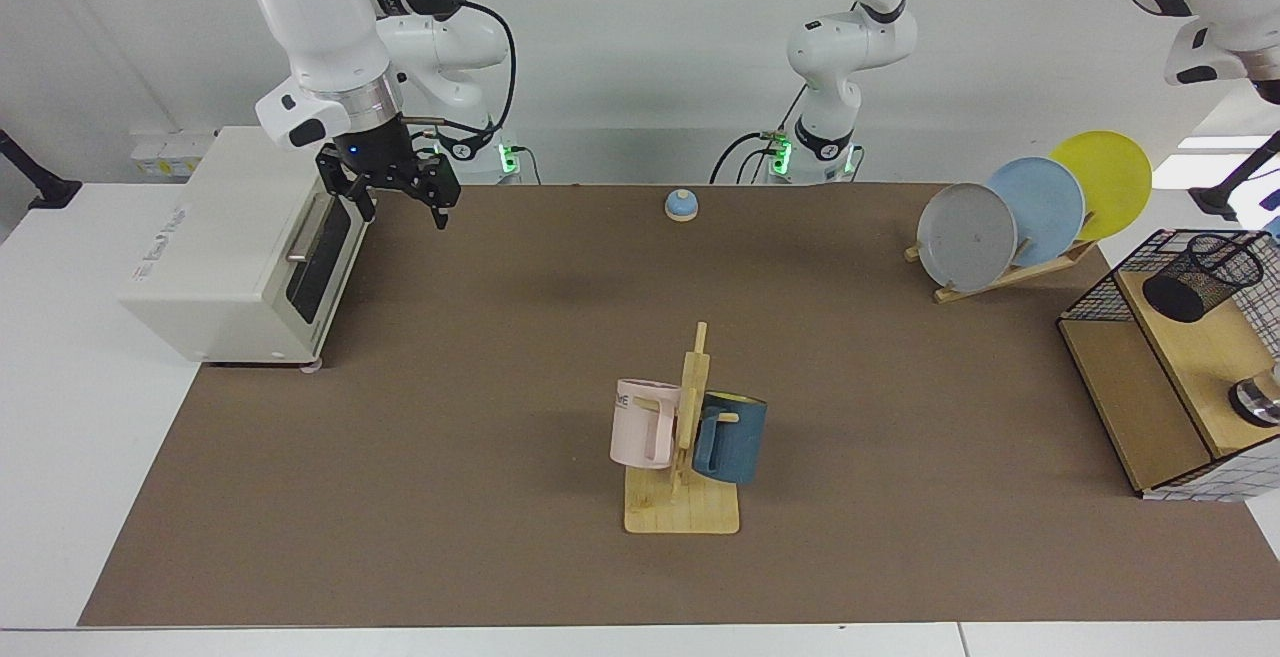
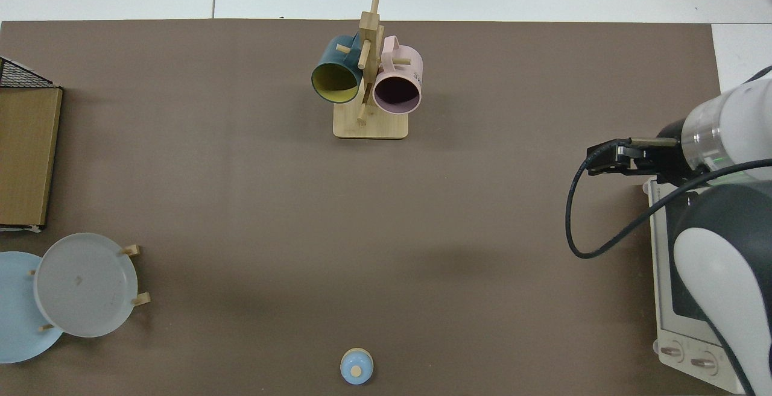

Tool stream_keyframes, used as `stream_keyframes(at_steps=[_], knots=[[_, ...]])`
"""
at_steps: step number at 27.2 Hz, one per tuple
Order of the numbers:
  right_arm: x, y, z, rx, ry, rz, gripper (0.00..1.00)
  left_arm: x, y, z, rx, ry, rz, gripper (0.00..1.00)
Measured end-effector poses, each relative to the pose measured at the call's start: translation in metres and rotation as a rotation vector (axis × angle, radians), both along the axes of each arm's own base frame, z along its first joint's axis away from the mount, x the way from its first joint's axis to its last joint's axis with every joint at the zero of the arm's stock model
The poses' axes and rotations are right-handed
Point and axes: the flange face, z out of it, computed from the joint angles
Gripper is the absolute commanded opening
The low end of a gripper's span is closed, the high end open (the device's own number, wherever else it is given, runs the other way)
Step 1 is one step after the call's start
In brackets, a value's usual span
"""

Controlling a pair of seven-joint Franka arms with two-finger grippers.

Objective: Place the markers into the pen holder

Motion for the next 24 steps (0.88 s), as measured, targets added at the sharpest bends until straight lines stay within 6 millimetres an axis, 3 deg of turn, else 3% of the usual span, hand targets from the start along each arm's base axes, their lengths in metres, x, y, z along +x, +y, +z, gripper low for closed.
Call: stream_keyframes(at_steps=[10,24], knots=[[0.0,-0.002,0.0,0.0,0.0,-0.007,1.0,0.016,0.035,-0.034,-0.007,0.026,0.003,0.0],[0.0,-0.002,0.0,0.0,0.0,-0.007,1.0,0.023,0.064,-0.064,-0.018,0.05,0.008,0.0]])
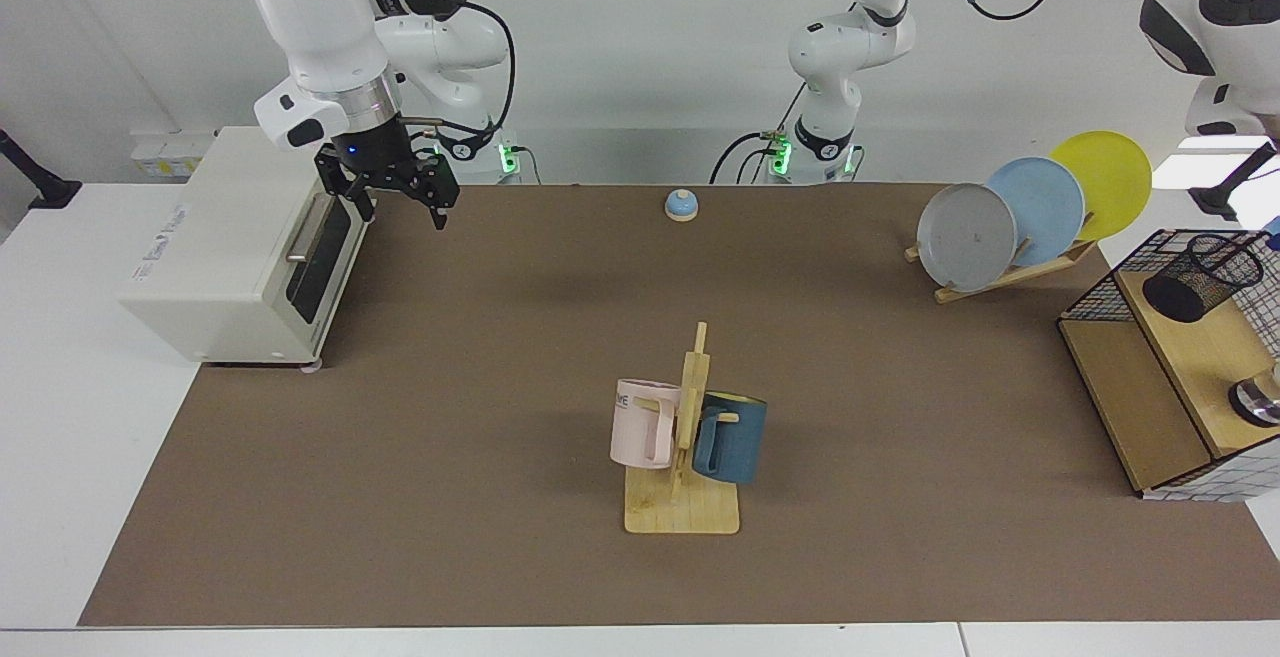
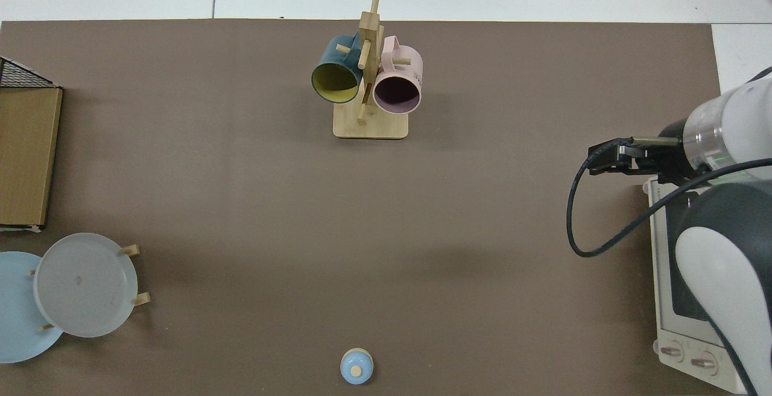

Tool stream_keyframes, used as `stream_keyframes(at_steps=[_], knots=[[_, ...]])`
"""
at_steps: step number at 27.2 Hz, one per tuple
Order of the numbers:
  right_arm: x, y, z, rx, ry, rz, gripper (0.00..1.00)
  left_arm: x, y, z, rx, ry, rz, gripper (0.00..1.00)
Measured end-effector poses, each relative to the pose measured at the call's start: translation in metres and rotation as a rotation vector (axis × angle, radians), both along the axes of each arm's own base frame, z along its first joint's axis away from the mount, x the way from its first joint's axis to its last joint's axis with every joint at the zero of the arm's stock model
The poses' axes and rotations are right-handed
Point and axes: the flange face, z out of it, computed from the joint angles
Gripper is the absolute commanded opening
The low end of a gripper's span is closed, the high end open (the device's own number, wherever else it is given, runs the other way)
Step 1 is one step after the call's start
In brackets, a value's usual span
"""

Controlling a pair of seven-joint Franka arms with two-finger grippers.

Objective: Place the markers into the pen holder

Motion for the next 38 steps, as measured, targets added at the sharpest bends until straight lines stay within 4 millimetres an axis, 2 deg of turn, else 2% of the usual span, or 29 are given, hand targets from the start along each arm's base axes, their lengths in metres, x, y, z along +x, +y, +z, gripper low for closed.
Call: stream_keyframes(at_steps=[17,26,38], knots=[[0.0,0.0,0.0,0.0,0.0,-0.001,1.0,0.001,0.004,-0.025,-0.02,0.04,-0.001,0.0],[0.0,0.0,0.0,0.0,0.0,-0.001,1.0,0.001,0.003,-0.031,-0.023,0.052,-0.003,0.0],[0.0,0.0,0.0,0.0,0.0,-0.001,1.0,0.0,0.0,-0.054,-0.037,0.093,-0.009,0.0]])
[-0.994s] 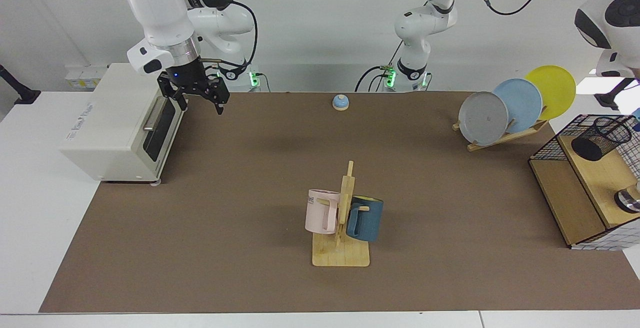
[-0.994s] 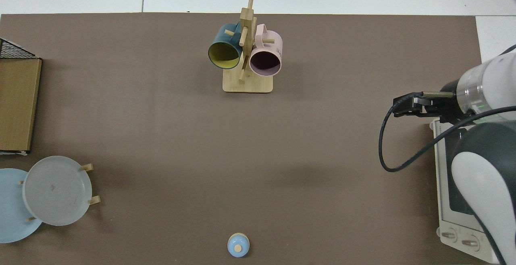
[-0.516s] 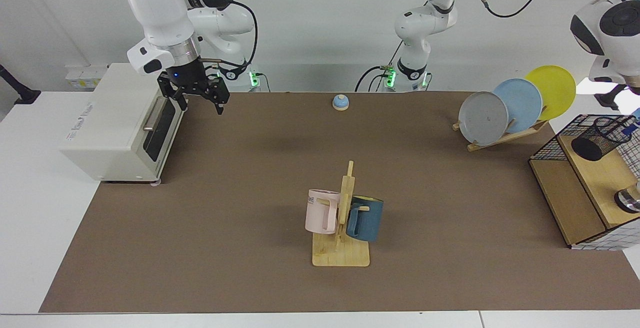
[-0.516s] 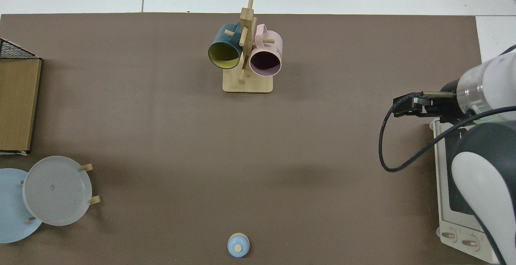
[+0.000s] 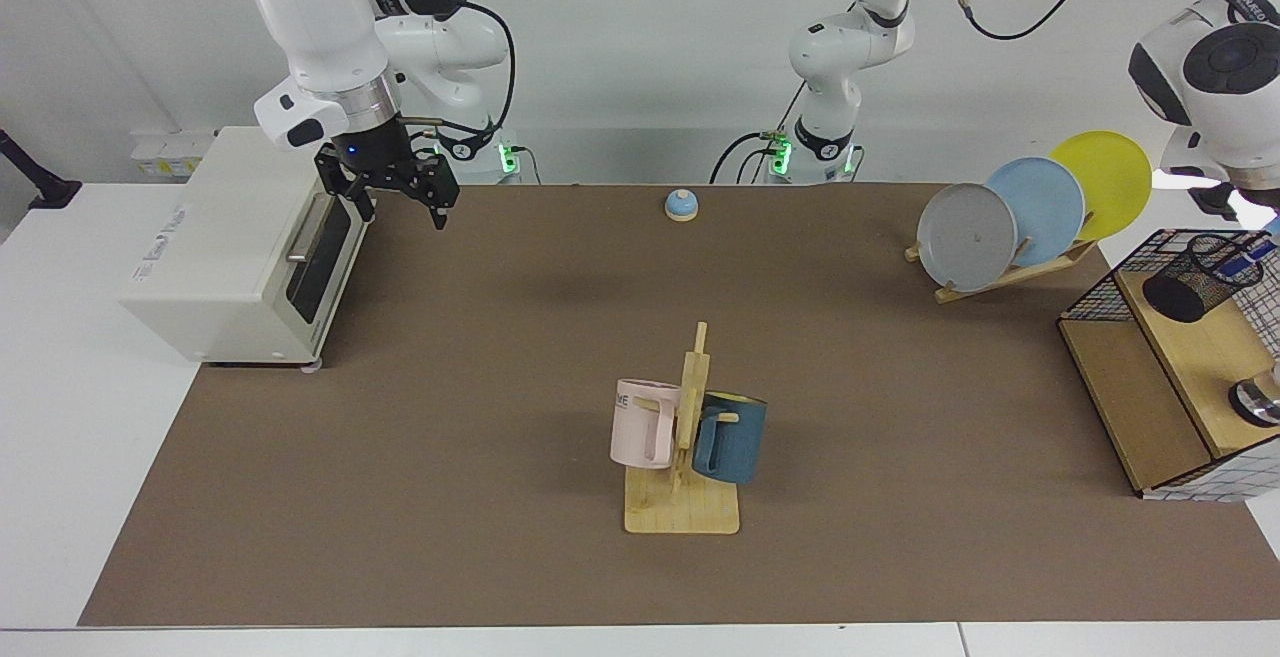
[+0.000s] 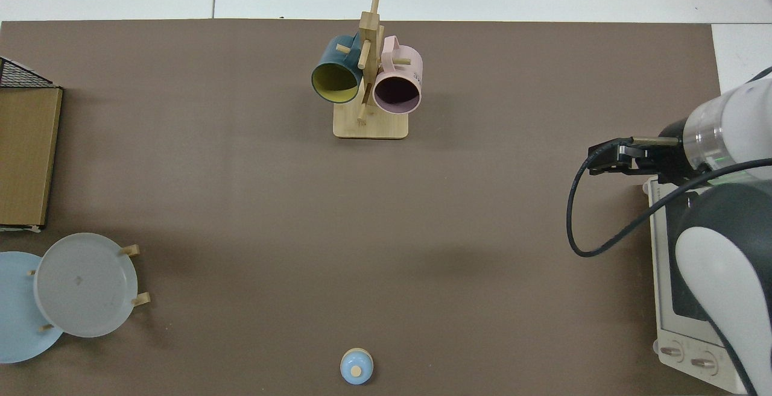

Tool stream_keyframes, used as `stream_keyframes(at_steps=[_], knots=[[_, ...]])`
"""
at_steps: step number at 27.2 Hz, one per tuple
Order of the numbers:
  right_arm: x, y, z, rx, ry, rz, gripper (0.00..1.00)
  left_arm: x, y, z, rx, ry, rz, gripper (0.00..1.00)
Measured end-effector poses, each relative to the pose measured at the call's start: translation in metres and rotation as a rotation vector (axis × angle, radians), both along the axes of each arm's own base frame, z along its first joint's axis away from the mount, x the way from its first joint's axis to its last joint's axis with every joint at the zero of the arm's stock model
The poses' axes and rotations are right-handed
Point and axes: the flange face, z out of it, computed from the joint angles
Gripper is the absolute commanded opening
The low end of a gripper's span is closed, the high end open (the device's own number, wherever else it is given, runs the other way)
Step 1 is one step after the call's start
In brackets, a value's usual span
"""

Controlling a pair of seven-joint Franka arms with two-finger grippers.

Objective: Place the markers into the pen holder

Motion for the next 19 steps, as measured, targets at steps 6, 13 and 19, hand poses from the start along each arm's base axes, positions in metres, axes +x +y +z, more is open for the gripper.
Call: stream_keyframes(at_steps=[6,13,19], knots=[[0.0,0.0,0.0,0.0,0.0,0.0,1.0,-0.002,-0.001,-0.014,-0.009,0.026,0.0,0.0],[0.0,0.0,0.0,0.0,0.0,0.0,1.0,-0.005,-0.002,-0.031,-0.029,0.054,0.003,0.0],[0.0,0.0,0.0,0.0,0.0,0.0,1.0,-0.007,-0.002,-0.039,-0.044,0.065,0.008,0.0]])
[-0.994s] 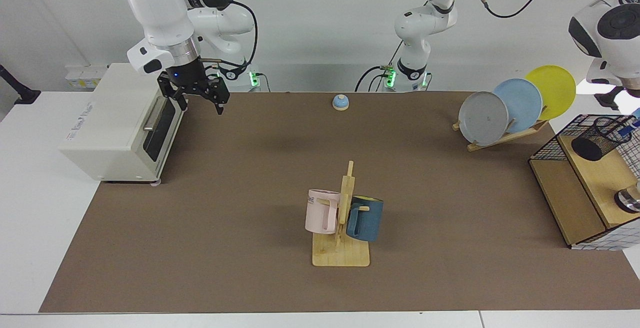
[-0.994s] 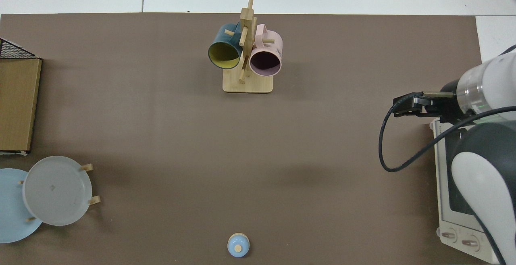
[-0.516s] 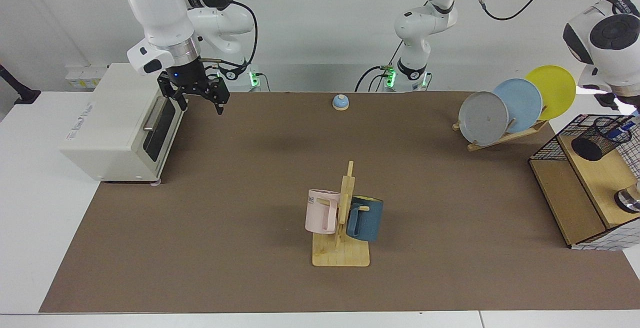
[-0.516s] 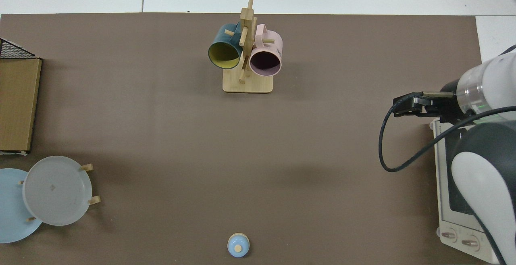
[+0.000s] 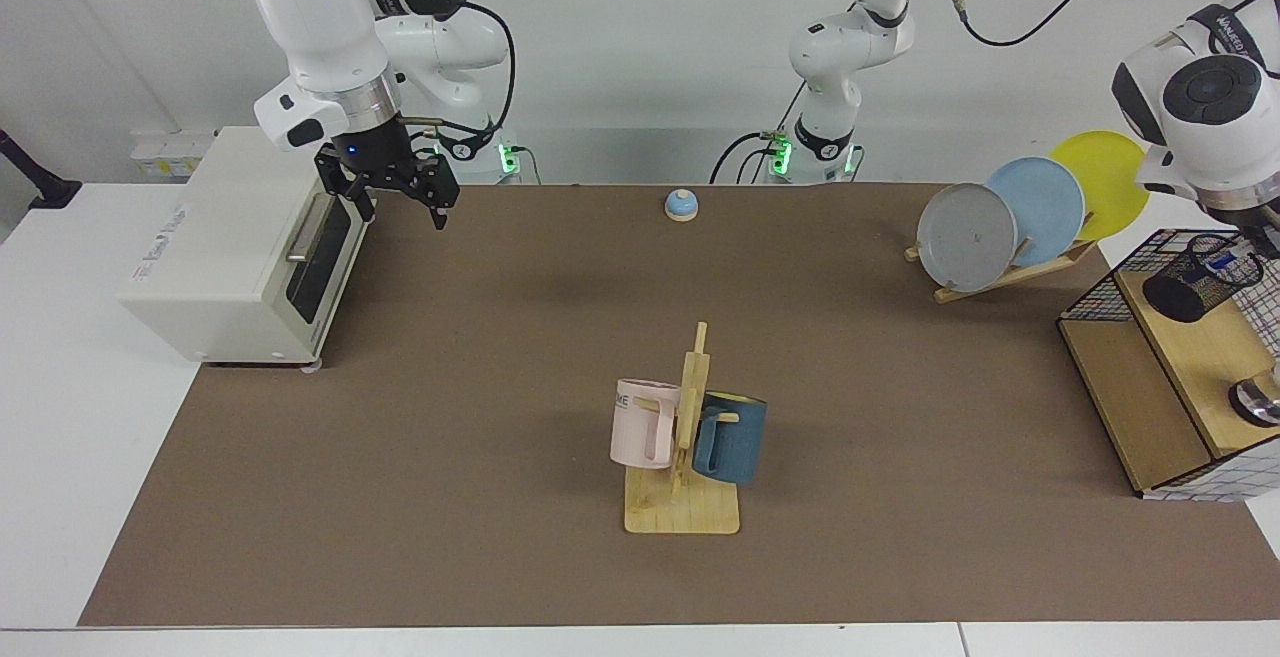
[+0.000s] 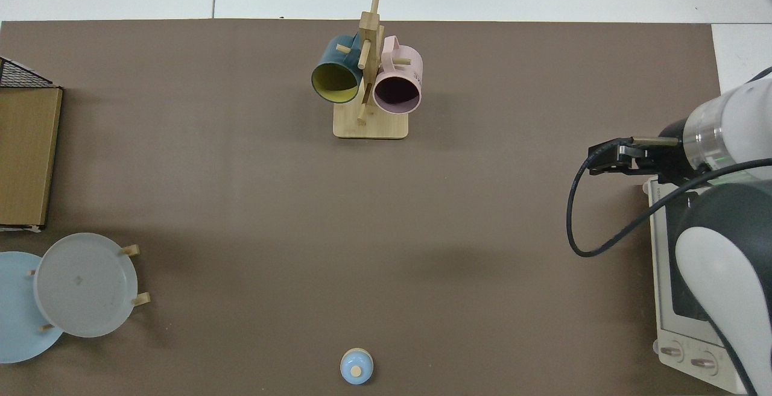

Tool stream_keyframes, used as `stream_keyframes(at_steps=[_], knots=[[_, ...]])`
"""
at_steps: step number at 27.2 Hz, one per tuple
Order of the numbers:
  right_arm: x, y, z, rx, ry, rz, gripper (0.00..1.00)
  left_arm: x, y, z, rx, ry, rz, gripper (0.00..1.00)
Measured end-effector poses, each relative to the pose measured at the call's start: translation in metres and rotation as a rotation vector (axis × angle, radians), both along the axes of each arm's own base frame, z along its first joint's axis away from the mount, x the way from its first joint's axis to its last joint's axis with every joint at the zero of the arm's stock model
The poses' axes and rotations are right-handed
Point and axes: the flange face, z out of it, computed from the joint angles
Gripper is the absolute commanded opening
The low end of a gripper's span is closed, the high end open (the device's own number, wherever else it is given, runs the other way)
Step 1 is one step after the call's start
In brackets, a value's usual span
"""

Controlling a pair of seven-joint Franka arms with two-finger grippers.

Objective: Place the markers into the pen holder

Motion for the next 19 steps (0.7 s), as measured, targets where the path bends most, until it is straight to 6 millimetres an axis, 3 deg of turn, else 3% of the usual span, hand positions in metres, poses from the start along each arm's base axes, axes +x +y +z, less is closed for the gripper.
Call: stream_keyframes(at_steps=[19], knots=[[0.0,0.0,0.0,0.0,0.0,0.0,1.0,-0.0031,0.0009,-0.0105,-0.03,0.01,0.013,0.0]])
